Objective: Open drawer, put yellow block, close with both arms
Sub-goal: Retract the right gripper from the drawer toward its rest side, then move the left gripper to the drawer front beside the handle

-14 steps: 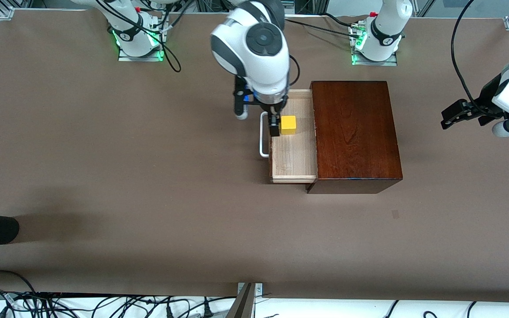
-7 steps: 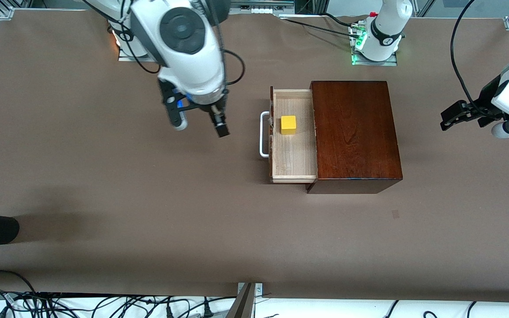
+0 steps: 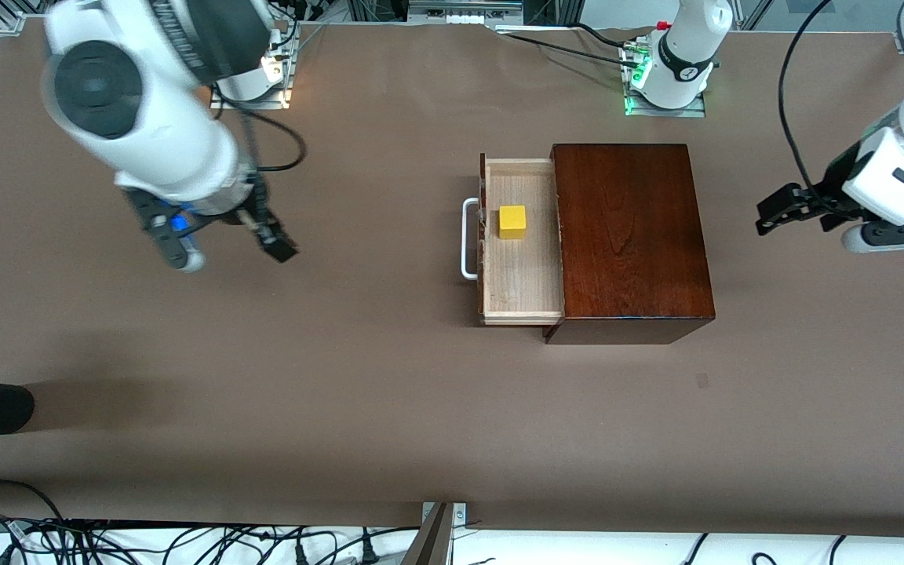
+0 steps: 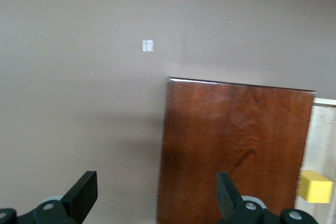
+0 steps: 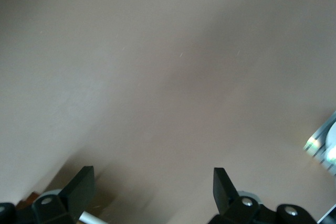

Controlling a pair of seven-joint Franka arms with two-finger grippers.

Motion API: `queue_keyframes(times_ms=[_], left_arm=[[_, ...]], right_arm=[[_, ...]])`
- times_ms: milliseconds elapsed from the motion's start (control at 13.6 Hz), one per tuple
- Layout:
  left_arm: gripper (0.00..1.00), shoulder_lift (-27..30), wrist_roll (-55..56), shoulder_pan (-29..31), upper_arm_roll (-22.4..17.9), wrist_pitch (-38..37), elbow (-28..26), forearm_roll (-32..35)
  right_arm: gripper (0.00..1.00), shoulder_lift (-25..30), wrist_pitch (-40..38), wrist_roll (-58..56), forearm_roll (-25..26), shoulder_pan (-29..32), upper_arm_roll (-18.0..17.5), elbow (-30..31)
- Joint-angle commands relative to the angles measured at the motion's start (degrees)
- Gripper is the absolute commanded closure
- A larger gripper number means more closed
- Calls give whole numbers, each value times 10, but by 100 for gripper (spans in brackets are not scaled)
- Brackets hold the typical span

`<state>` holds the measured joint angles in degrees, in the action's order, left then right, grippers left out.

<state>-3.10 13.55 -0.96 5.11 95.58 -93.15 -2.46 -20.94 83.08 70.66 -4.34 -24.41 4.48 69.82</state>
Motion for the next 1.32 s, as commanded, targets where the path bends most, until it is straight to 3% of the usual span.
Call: queue_keyframes(times_ms=[0,293,513,586,806,879,1026,1246], left_arm=[[0,-11,87,-5,46,-25,30,-10],[0,-18,294,-8,159,-28,31,-10],[0,-44,448,-14,232,-27,35,-8],[0,-62,499,-25,250,-26,45,-7],[0,-113,624,-89,255,-26,70,0],[6,-126,648,-108,254,-24,75,1],[29,-159,688,-143,252,-22,84,0],[84,-224,738,-169,251,-22,145,-1]], right_arm=[[0,61,17,-148,-15,0,60,92],[0,114,73,-391,-13,0,151,187],[0,115,74,-509,-8,0,192,185],[0,115,74,-551,-5,0,206,185],[0,118,76,-638,0,0,227,184],[0,119,76,-658,6,0,228,184],[0,119,81,-691,8,0,231,184],[0,119,88,-731,10,0,234,181]])
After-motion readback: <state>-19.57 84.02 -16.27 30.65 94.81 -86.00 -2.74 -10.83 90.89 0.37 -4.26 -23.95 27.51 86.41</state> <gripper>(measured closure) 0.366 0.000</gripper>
